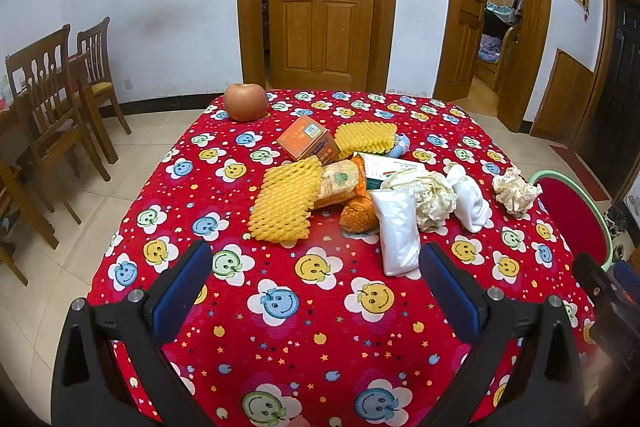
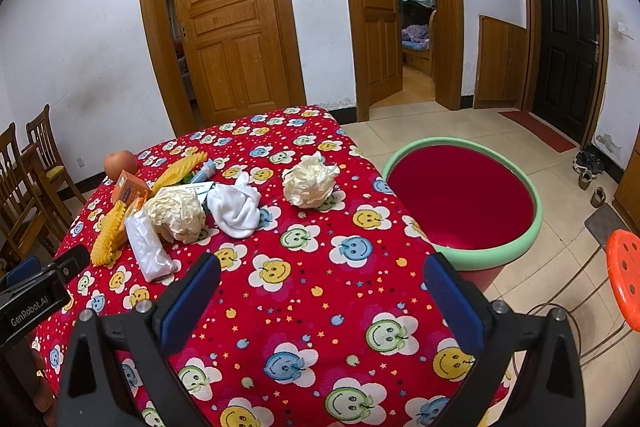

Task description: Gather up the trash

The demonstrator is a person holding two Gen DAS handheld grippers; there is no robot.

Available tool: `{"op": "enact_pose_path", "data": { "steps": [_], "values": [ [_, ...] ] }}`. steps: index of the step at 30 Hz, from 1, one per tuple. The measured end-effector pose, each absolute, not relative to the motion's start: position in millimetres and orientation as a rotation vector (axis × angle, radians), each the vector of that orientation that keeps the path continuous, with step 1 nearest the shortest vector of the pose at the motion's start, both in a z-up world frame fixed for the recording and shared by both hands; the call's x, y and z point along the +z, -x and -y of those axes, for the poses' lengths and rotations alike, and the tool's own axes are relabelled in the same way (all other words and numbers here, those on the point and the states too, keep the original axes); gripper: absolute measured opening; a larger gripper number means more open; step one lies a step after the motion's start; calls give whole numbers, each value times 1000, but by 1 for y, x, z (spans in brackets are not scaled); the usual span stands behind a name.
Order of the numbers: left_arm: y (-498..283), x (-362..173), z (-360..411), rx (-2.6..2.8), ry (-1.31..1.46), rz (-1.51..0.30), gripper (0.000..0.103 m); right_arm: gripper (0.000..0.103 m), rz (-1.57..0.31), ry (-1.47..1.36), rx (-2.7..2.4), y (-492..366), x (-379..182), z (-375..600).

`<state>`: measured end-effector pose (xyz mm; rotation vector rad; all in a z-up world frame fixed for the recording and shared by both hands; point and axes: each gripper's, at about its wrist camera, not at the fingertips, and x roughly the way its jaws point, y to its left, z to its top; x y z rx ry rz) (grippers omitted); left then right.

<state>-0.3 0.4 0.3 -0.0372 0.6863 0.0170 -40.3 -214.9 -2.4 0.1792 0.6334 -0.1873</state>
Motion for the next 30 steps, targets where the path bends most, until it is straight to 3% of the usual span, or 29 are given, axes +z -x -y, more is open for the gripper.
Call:
{"op": "enact_pose_path", "data": {
  "steps": [30],
  "values": [
    [-5,0,-18,31,37,-702,102,103,-650,-179,-175,37,-10,207]
  ]
}}
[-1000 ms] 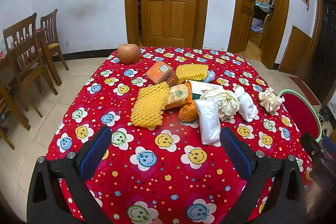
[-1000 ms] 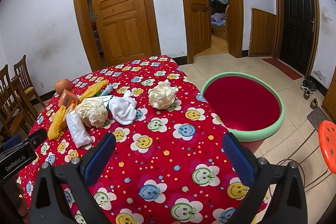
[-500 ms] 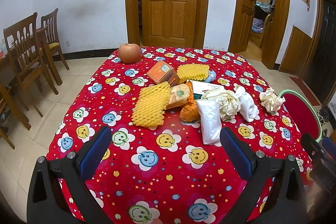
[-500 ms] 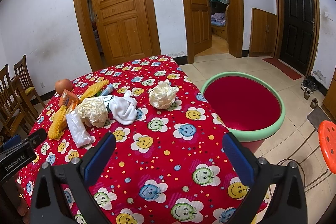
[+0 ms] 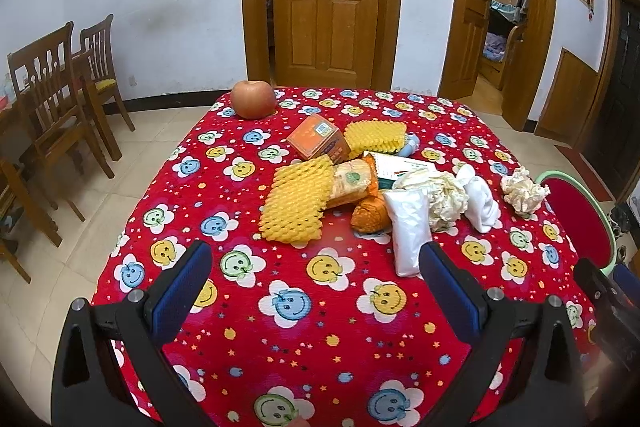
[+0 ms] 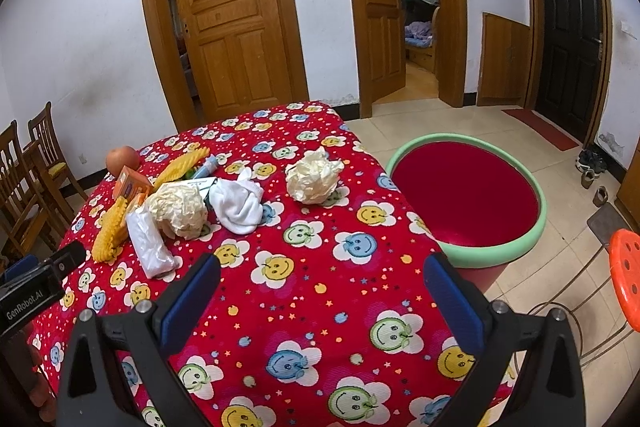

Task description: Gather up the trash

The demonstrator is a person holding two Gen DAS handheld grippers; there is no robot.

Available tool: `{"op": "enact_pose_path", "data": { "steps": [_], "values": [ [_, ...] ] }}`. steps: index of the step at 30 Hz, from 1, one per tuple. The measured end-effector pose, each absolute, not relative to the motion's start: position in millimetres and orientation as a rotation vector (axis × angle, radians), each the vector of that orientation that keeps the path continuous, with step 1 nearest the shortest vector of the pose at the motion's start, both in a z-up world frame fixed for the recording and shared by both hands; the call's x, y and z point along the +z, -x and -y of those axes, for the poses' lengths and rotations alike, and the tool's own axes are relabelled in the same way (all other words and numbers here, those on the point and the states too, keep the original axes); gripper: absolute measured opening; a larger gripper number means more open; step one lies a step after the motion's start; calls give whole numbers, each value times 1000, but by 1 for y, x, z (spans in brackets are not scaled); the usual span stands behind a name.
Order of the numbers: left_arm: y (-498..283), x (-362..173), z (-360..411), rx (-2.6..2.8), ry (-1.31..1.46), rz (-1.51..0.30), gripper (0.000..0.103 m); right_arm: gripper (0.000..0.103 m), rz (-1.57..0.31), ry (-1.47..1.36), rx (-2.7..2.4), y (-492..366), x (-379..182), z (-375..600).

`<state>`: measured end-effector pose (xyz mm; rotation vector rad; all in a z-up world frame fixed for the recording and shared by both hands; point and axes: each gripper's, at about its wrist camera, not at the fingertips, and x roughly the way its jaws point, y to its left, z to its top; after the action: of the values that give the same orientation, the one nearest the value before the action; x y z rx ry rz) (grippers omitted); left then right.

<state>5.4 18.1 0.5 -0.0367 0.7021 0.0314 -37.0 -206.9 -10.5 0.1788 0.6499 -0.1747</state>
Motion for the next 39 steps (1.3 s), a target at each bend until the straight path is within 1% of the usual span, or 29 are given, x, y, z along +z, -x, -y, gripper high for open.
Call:
{"op": "enact_pose_path", "data": {
  "steps": [8,17,22,29,32,34,36,37,38,39],
  "values": [
    [-21,-2,-28,71,37,-727,102,103,-680,-166,-152,18,-11,214],
    [-51,-2,-56,123,55,-752,102,103,-729,-145,-108,-21,-7,221],
    [-66,-11,-66,128,70,-788,102,103,-760,-133,-103,-48,-12,228],
    [-83,-29,-55,80,40,-846,101,103,-802,-143,-108,-80,-24,240],
    [-91,-36,-51,34,41,-876,91,103,-826,-154,-101,-91,-30,243],
    [-95,-41,-49,3,40,-895,86,96,-840,-149,-97,-97,-36,243],
    [-98,-45,-49,-15,30,-907,81,92,-856,-152,-90,-104,-41,243],
    [-100,-47,-49,-19,29,-913,79,88,-865,-161,-86,-106,-44,244],
    [-101,-49,-50,-31,37,-920,73,85,-871,-165,-85,-107,-46,243],
    [-102,-50,-52,-47,49,-923,63,80,-881,-171,-84,-110,-49,244]
  ]
}}
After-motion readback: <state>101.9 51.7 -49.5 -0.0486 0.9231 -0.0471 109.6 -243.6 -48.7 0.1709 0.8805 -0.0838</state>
